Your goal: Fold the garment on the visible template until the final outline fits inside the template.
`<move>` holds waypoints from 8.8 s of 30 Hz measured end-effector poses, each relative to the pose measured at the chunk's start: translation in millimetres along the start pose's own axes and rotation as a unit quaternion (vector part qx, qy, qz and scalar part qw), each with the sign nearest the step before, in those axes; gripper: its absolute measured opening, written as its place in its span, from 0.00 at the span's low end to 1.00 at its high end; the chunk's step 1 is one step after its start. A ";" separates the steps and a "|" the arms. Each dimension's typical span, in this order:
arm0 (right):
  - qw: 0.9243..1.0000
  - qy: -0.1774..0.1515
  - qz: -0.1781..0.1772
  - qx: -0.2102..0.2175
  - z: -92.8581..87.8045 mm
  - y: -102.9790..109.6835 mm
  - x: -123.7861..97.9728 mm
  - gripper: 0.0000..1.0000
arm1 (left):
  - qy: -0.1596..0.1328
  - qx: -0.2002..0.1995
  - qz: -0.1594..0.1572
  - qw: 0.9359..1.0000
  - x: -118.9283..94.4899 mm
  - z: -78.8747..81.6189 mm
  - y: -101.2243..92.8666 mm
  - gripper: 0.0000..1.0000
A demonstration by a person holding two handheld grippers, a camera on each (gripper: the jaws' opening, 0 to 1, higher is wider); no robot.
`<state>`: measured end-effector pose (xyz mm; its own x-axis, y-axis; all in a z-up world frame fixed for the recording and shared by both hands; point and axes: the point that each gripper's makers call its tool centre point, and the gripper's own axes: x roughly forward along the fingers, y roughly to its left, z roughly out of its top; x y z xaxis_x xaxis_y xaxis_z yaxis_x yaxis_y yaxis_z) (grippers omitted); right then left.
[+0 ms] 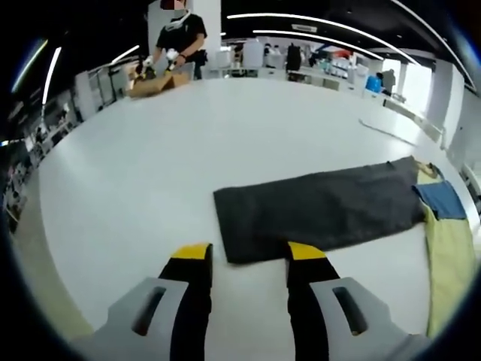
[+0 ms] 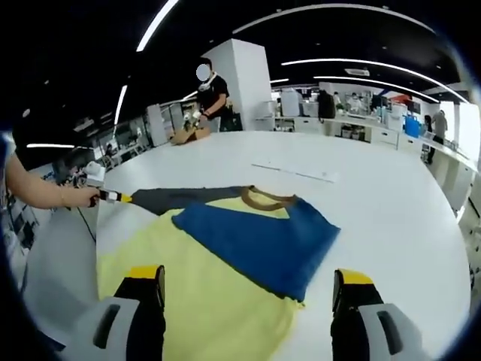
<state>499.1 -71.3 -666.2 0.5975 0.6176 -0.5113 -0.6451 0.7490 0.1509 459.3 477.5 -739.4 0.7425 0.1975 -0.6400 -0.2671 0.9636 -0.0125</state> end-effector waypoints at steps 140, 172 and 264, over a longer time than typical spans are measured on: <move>0.996 0.011 0.073 -0.042 -39.3 79.8 -43.7 0.98 | -0.028 0.019 -0.252 0.967 -28.3 68.1 -221.3 0.00; 0.996 0.008 0.087 -0.028 -46.5 85.0 -42.7 0.99 | -0.036 0.035 -0.324 0.945 -28.2 88.2 -328.9 0.00; 0.998 0.007 0.059 -0.017 -61.9 64.1 -50.2 0.99 | 0.012 0.077 -0.495 0.865 -57.1 33.6 -559.1 0.00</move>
<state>398.3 -69.1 -683.2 0.5094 0.6982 -0.5031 -0.7269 0.6620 0.1828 586.9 -66.5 -670.1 0.5475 -0.7406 -0.3895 0.5793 0.6714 -0.4623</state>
